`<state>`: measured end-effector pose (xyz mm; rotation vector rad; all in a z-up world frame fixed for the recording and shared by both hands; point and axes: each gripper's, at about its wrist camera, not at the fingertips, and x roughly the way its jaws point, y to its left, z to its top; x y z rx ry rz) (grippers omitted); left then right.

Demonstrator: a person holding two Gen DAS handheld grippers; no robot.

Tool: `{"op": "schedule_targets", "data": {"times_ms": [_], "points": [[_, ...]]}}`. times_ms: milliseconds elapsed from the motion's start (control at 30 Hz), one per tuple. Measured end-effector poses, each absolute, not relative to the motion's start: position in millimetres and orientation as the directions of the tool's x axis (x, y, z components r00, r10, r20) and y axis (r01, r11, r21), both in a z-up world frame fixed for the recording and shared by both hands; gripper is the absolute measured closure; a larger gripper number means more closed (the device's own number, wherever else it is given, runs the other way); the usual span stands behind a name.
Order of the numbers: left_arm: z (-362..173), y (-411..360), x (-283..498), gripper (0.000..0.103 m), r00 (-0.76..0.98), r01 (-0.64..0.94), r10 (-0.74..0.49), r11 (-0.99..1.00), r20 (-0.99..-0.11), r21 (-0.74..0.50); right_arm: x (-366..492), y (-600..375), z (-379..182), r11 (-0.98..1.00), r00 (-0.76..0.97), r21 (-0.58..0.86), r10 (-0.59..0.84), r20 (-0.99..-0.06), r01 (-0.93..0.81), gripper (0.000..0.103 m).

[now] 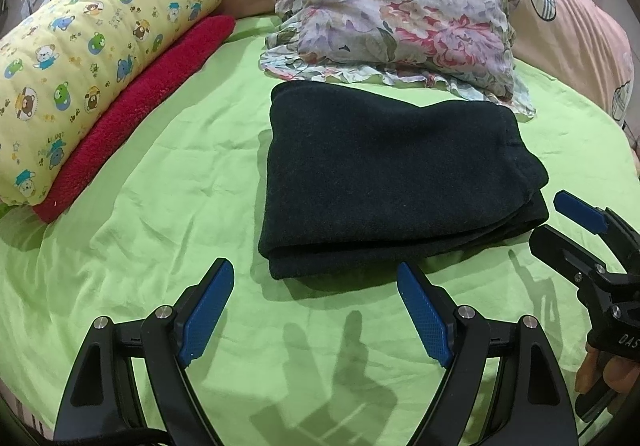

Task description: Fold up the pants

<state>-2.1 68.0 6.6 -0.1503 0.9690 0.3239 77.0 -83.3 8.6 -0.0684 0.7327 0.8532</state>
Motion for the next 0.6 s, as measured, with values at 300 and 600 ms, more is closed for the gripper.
{"op": "schedule_targets", "data": {"times_ms": [300,600], "points": [[13.0,66.0,7.0,0.019,0.540,-0.322,0.186,0.947,-0.821,0.002,87.5,-88.8,14.9,0.703,0.464,0.228,0.643,-0.610,-0.674,0.017],[15.7,70.1,12.9,0.019,0.547,-0.333,0.173,0.943,-0.819,-0.023,96.5,-92.4,15.9,0.721,0.478,0.228,0.628,-0.614,-0.654,0.017]]}}
